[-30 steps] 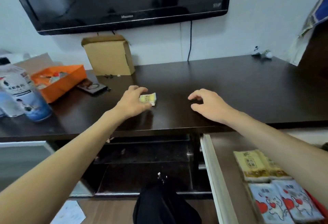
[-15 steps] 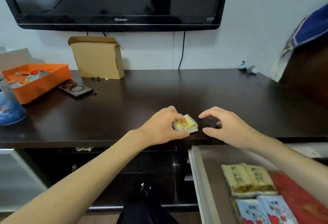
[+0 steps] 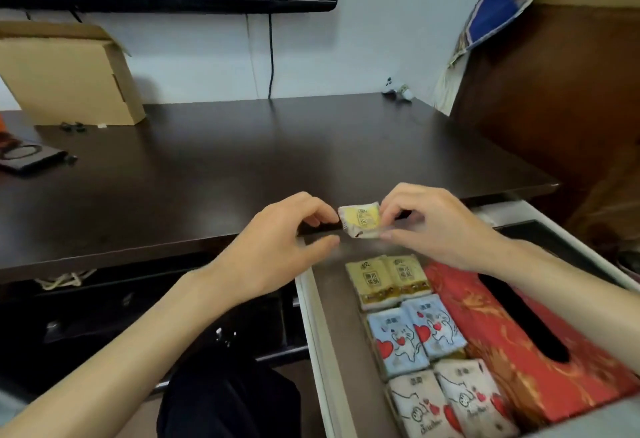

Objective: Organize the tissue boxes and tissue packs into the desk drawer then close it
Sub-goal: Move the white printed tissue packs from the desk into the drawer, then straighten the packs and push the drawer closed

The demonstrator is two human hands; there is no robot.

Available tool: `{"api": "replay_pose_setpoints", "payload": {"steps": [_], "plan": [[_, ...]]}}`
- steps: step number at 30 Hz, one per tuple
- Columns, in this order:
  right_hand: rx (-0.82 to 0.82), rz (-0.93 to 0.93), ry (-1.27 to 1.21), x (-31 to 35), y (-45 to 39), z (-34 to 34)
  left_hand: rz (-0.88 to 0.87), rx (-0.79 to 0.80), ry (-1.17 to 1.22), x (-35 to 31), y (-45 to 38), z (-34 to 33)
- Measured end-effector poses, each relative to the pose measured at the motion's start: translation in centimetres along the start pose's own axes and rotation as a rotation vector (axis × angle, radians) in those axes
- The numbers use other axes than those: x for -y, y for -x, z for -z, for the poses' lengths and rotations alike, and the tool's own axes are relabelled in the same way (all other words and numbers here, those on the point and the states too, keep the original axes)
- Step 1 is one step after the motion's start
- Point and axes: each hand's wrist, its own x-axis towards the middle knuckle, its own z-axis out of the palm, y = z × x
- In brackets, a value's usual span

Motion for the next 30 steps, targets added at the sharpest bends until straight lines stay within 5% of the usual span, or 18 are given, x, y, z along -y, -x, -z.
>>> {"api": "replay_pose_setpoints", "payload": {"steps": [9, 18, 25, 30], "plan": [[0.216, -0.081, 0.167, 0.0, 11.9, 2.9, -0.081, 0.261, -0.048, -6.4, 6.8, -4.7], [0.059, -0.106, 0.245, -1.5, 8.2, 0.9, -0.046, 0.323, -0.031, -8.2, 9.3, -5.5], [0.326, -0.162, 0.344, -2.8, 6.2, 0.2, -0.025, 0.352, -0.003, -9.3, 9.6, -5.0], [0.208, -0.134, 0.308, -1.8, 8.3, 1.6, -0.05, 0.383, 0.005, -10.5, 10.5, -5.3]]}}
